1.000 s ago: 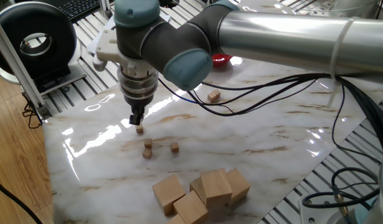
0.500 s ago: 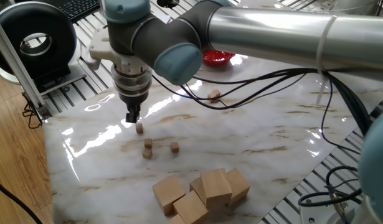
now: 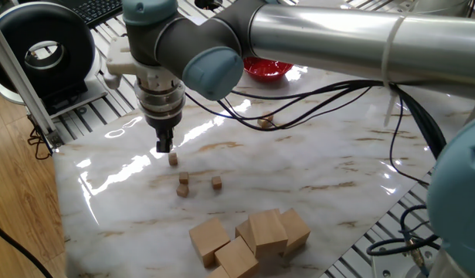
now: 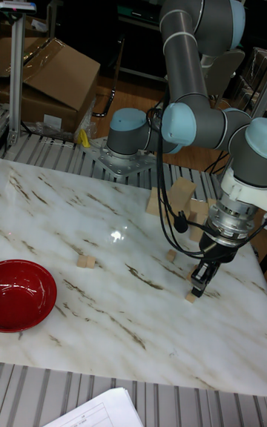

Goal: Stack the blocks into a pyramid shape

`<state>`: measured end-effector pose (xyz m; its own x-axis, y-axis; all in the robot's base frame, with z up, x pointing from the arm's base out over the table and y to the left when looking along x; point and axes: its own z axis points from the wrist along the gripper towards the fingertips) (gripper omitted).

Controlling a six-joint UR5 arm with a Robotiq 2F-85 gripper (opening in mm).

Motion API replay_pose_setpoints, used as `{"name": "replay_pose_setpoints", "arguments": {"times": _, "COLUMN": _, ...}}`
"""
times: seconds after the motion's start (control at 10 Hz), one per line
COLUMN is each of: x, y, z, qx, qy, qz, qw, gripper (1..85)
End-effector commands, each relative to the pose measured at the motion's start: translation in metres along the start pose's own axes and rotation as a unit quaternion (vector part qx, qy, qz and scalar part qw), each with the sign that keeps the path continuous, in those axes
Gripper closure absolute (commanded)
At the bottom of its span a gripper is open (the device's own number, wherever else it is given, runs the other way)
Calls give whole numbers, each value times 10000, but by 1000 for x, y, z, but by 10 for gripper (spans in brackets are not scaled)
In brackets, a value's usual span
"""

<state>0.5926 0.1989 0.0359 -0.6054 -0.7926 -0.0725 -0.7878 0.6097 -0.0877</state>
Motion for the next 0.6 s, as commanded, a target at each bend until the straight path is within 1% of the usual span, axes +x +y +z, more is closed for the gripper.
{"name": "replay_pose_setpoints", "arguments": {"times": 0.0, "x": 3, "y": -1, "z": -1, "qx": -123, "qy": 67, "qz": -327, "qw": 9994, "gripper": 657}}
{"name": "replay_pose_setpoints", "arguments": {"times": 0.1, "x": 0, "y": 0, "z": -1, "qx": -138, "qy": -7, "qz": -297, "qw": 9995, "gripper": 653}}
{"name": "replay_pose_setpoints", "arguments": {"times": 0.2, "x": -2, "y": 0, "z": -1, "qx": -139, "qy": -34, "qz": -279, "qw": 9995, "gripper": 650}}
{"name": "replay_pose_setpoints", "arguments": {"times": 0.3, "x": -5, "y": 2, "z": -1, "qx": -180, "qy": -89, "qz": -234, "qw": 9995, "gripper": 643}}
{"name": "replay_pose_setpoints", "arguments": {"times": 0.4, "x": -12, "y": 0, "z": 0, "qx": -161, "qy": -207, "qz": -216, "qw": 9994, "gripper": 640}}
{"name": "replay_pose_setpoints", "arguments": {"times": 0.5, "x": -15, "y": -2, "z": 3, "qx": -175, "qy": -225, "qz": -213, "qw": 9994, "gripper": 650}}
